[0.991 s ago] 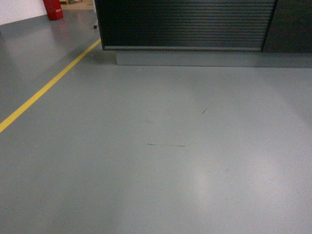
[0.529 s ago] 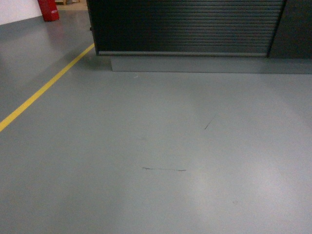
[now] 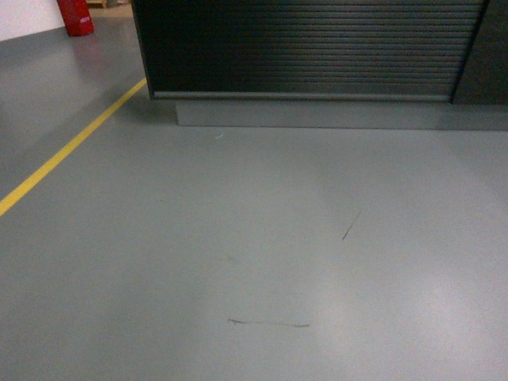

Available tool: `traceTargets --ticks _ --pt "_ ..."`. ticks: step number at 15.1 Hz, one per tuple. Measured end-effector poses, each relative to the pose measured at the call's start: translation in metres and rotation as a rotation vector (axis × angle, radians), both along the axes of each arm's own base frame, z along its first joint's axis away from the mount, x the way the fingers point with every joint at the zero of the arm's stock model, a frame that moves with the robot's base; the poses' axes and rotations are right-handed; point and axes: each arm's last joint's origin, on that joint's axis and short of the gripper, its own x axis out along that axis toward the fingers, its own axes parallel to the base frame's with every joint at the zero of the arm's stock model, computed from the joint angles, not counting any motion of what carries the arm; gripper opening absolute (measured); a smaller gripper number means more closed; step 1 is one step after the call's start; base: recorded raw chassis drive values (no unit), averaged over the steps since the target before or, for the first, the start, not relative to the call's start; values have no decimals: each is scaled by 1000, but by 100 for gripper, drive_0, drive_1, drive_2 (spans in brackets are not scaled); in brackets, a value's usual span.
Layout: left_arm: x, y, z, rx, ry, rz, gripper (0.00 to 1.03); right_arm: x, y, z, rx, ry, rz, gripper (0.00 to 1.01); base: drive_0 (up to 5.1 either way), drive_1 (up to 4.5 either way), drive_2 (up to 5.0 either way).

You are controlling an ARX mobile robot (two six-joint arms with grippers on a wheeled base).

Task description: Place dark red mango on scale at checkout

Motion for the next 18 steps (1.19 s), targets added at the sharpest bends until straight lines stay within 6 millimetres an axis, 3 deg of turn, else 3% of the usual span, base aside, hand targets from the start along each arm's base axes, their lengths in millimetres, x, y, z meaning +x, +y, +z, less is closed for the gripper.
traceTargets --ticks 18 --pt "0 0 0 0 1 0 98 0 0 0 0 -4 0 98 -6 426 -438"
